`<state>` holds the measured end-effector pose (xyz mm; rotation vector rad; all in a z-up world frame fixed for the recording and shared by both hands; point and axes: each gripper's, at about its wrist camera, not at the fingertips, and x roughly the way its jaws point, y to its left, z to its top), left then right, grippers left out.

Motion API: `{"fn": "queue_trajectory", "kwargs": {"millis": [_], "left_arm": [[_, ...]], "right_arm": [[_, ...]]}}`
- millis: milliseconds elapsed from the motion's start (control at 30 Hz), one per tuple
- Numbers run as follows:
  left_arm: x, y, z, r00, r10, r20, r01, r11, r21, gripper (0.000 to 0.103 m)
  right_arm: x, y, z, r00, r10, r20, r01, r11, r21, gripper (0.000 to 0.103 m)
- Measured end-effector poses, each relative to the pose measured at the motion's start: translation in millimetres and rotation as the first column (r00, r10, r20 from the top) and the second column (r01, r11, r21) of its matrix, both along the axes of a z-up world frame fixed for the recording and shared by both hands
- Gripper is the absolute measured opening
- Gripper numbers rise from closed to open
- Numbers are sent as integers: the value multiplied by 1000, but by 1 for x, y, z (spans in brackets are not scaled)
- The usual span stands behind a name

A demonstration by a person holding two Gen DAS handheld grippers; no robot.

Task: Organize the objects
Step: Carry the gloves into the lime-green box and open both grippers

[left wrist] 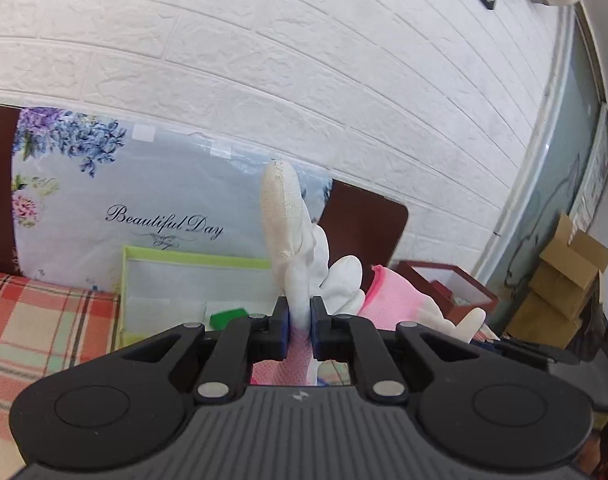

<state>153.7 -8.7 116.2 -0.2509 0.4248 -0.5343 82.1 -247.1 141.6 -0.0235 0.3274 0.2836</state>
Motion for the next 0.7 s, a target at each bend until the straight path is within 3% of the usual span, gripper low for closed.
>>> {"fn": "queue_trajectory", "kwargs": {"millis": [167,333,567,633,667,700], "left_arm": [[59,-28,2,1000,12,-26,-11,1000,6,10],[118,-55,-13,997,23,-74,-20,998,52,10],[179,-73,-57,989,43,-143,-17,983,182,10],[189,-71,-70,984,56,-170,-21,979,201,22],[192,-68,-74,981,63,-183,-25,979,201,42],[192,-65,-77,979,78,-190,-40,979,200,69]], "right_arm": [[66,12,-2,999,-34,0,34,996,-88,14],[131,25,-22,999,-26,-34,20,986,-164,14],[211,29,-77,973,45,-228,-67,994,-92,15],[226,34,-92,956,65,-287,-98,990,-101,21],[230,36,-96,951,66,-303,-104,988,-113,35],[233,39,-101,948,57,-312,-104,985,-136,45]]}}
